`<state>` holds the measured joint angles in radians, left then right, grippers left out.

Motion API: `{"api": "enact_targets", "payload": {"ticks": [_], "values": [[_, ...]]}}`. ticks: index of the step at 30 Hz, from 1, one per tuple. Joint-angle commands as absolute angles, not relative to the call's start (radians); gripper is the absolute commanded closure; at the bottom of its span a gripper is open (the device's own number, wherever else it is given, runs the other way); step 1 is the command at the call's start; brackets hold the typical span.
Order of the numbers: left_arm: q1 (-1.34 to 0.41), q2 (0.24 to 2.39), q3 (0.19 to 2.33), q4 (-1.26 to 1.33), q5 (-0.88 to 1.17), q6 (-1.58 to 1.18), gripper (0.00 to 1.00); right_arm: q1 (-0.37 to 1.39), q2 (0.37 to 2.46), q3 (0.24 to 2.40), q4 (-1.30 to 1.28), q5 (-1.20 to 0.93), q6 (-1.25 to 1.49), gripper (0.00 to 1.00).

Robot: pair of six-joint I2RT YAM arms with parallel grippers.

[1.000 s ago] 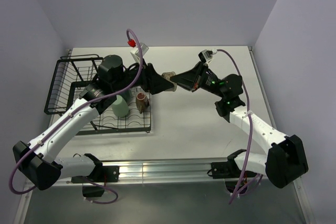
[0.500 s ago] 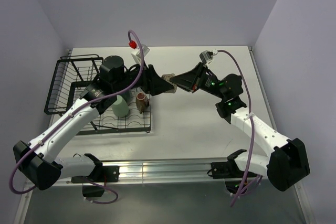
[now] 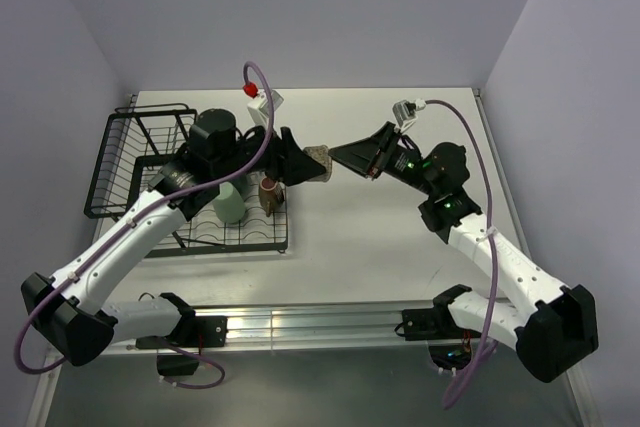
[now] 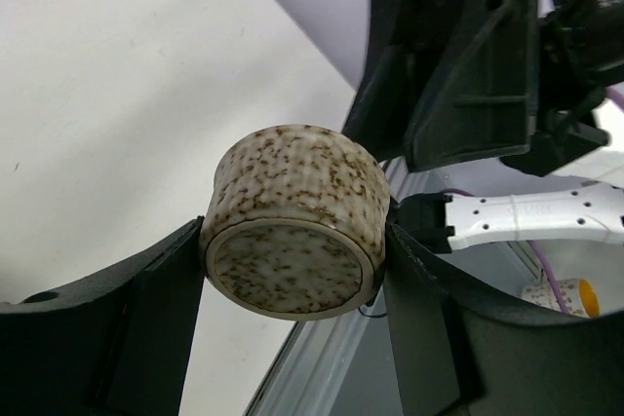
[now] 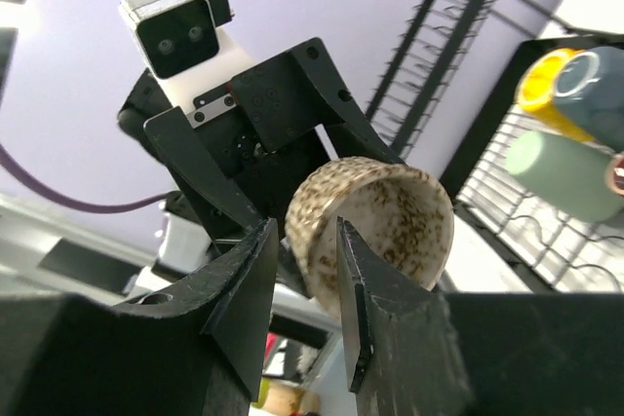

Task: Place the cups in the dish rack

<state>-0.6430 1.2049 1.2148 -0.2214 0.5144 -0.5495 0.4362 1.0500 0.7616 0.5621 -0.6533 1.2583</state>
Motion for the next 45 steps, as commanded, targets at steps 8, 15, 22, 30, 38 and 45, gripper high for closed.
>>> {"api": "enact_targets", "payload": {"ticks": [8,15,22,30,38,45], "values": [[-0.635,1.131,1.278,-0.365,0.407,-0.476,1.00,0.428,0.931,0.784,0.293,-0.505,1.068,0.61],[-0.627,1.115,1.289,-0.411,0.380,-0.462,1.00,0.428,0.919,0.784,0.227,-0.474,1.023,0.61],[-0.621,1.101,1.312,-0.478,0.325,-0.449,1.00,0.428,0.907,0.793,0.160,-0.440,0.977,0.61],[-0.611,1.101,1.555,-0.820,-0.233,-0.527,1.00,0.428,0.926,0.818,0.075,-0.416,0.911,0.60],[-0.436,1.166,1.719,-1.057,-0.488,-0.574,1.00,0.428,0.991,0.861,0.015,-0.425,0.859,0.60],[-0.192,1.233,1.755,-1.072,-0.408,-0.500,1.00,0.428,1.045,0.867,0.017,-0.462,0.841,0.60]]}}
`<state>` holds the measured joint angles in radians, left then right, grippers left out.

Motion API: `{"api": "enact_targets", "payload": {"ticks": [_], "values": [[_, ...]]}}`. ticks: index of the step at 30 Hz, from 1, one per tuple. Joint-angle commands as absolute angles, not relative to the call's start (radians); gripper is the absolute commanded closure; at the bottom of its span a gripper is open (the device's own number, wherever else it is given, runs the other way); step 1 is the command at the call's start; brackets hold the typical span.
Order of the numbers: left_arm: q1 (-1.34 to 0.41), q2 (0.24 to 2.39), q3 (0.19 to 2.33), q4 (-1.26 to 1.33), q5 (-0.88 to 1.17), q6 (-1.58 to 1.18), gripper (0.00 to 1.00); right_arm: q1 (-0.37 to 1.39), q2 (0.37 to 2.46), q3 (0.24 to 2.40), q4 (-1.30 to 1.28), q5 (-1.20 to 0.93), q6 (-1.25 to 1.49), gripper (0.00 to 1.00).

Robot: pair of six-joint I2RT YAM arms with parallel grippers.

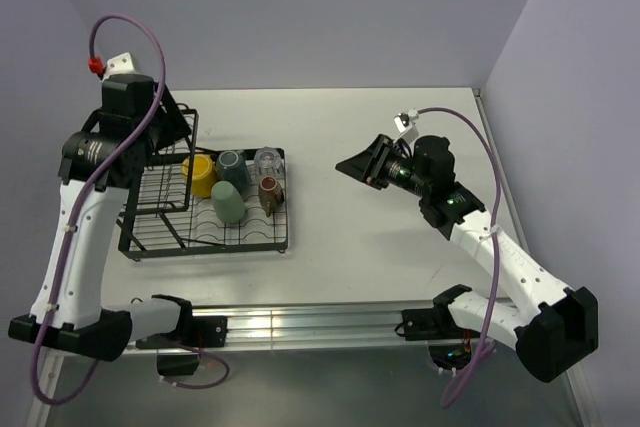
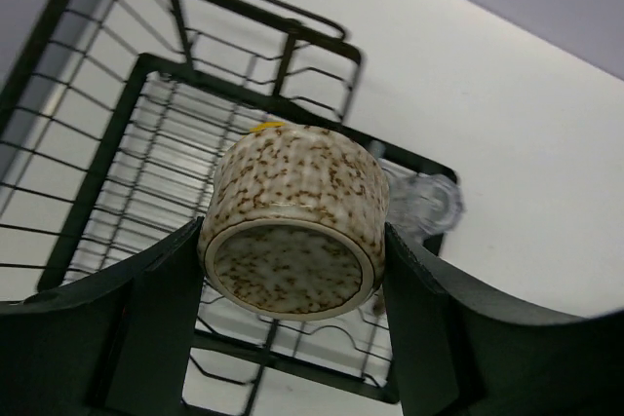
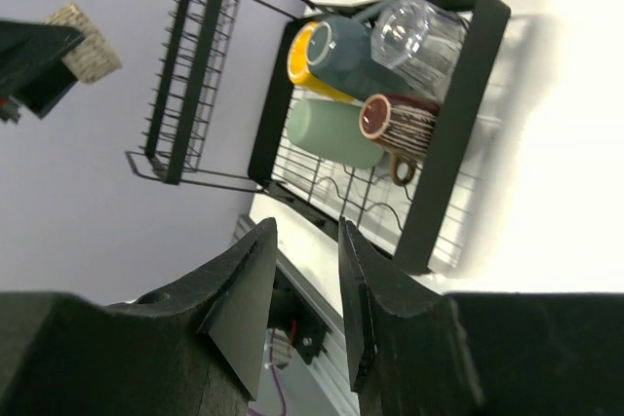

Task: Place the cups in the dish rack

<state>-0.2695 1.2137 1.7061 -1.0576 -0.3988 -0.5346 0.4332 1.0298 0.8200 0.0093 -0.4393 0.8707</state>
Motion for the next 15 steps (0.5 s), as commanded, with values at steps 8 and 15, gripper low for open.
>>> {"api": "enact_targets", "payload": {"ticks": [8,15], "values": [[0.027,1.348,1.773,-1.060,-0.338,-0.433,1.00,0.434,1.097,0.871,0.020,-0.488,0.824,0.60],[0.061,1.480,1.828,-1.080,-0.256,-0.410,1.00,0.453,1.134,0.910,-0.023,-0.497,0.790,0.60]]}}
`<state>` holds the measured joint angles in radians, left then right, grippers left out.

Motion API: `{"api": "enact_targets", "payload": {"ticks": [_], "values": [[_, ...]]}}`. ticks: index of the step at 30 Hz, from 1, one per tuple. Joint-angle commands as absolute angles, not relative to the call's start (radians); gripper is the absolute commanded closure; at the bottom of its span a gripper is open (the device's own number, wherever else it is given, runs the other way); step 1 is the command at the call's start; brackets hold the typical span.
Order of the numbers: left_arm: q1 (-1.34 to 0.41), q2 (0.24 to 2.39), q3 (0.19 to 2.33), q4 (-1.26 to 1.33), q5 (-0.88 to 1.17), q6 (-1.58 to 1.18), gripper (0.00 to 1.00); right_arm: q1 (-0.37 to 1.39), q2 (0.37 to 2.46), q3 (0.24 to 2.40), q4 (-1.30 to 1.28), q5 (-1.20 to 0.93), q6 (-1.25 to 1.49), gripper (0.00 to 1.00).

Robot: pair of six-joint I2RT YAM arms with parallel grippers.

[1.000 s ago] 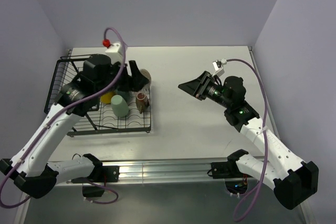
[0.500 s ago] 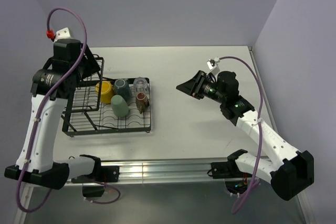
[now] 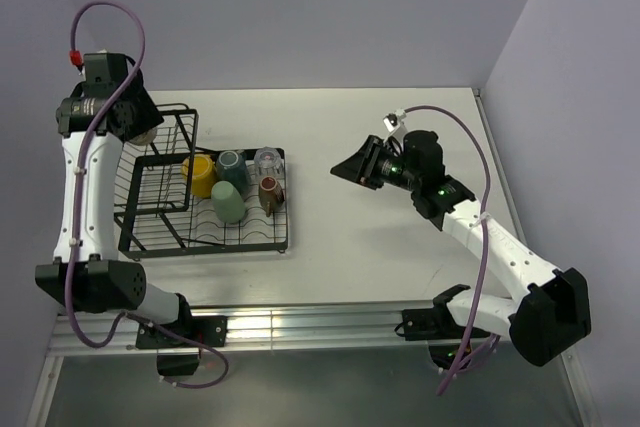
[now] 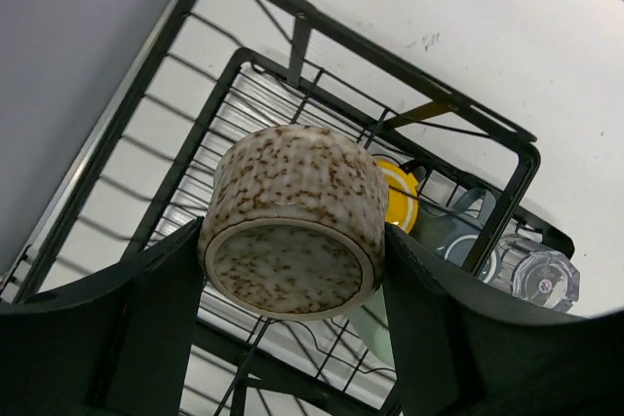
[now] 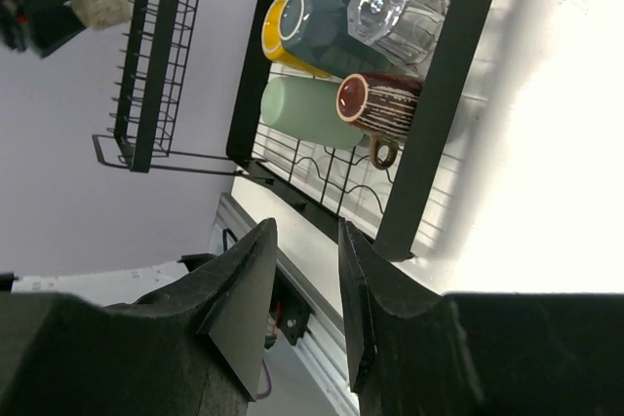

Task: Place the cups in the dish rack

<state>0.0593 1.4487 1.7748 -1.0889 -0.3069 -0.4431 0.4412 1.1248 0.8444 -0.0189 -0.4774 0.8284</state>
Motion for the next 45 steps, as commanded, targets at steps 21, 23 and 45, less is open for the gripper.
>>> {"api": "enact_targets", "payload": {"ticks": [21,23,45], "values": [[0.084,1.601,1.761,-1.071,-0.241,-0.400,1.00,0.459,1.177,0.940,-0.091,-0.529,0.735,0.59],[0.084,1.609,1.750,-1.068,-0.242,-0.399,1.00,0.460,1.184,0.946,-0.095,-0.529,0.733,0.59],[0.084,1.614,1.695,-1.035,-0.252,-0.399,0.47,0.468,1.196,0.937,-0.089,-0.528,0.727,0.58]]}}
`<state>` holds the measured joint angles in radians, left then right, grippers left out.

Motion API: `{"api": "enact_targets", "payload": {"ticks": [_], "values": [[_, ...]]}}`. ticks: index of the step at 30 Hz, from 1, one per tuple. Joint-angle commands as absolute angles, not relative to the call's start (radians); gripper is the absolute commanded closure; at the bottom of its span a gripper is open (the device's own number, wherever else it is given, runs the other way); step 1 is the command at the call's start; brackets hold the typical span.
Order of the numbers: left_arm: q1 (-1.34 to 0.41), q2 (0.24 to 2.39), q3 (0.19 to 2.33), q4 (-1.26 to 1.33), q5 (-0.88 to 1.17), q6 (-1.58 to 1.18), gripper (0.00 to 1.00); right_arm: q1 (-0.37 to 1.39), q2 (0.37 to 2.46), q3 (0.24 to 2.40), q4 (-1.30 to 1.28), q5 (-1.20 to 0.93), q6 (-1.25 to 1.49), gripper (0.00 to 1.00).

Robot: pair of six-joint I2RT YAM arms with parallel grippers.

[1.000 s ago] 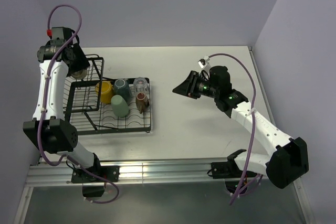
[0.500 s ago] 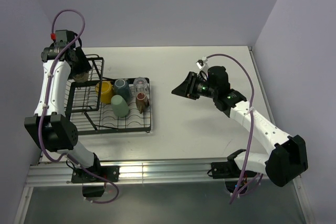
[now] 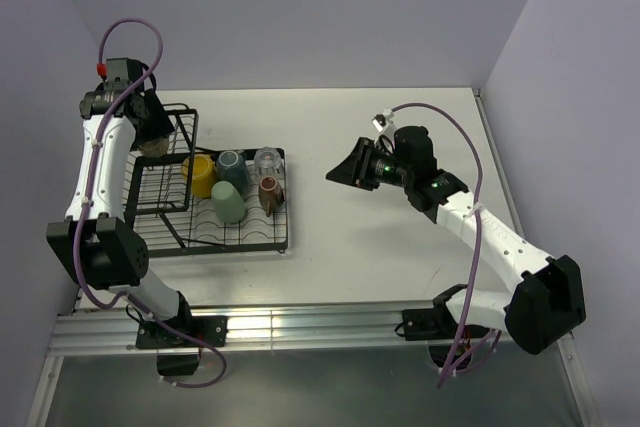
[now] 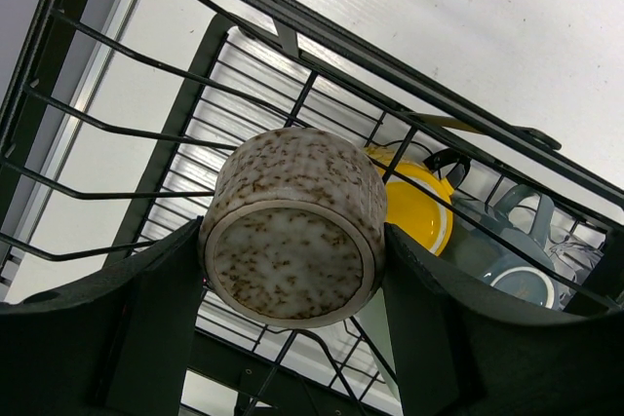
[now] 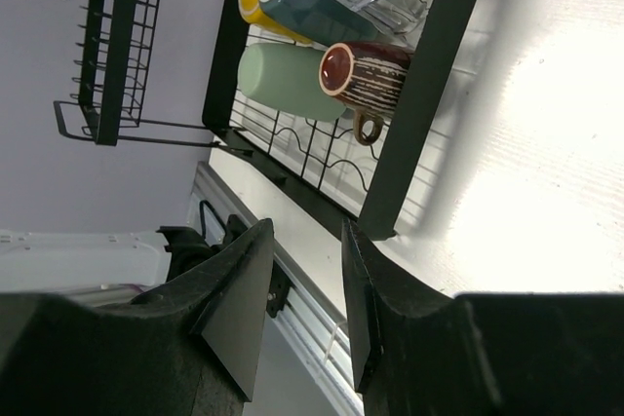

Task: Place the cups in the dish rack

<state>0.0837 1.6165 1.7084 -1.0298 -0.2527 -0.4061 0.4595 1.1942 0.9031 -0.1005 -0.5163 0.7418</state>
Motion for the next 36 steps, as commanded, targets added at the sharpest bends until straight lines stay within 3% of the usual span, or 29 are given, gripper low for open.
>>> {"api": "enact_targets", "payload": {"ticks": [1,7,24,36], "values": [[0.084,1.614,1.695,-1.032,-0.249,-0.397,0.45,0.468,1.198,0.936,-0.089,-0.528,0.727,0.58],[0.084,1.592,1.681,-1.019,-0.249,-0.397,0.34,0.469,1.200,0.936,-0.087,-0.529,0.727,0.58],[0.084,1.528,1.628,-0.948,-0.209,-0.393,0.24,0.480,1.204,0.954,-0.110,-0.515,0.716,0.58],[0.084,1.508,1.609,-0.939,-0.218,-0.391,0.23,0.488,1.212,0.963,-0.120,-0.506,0.715,0.57]]}}
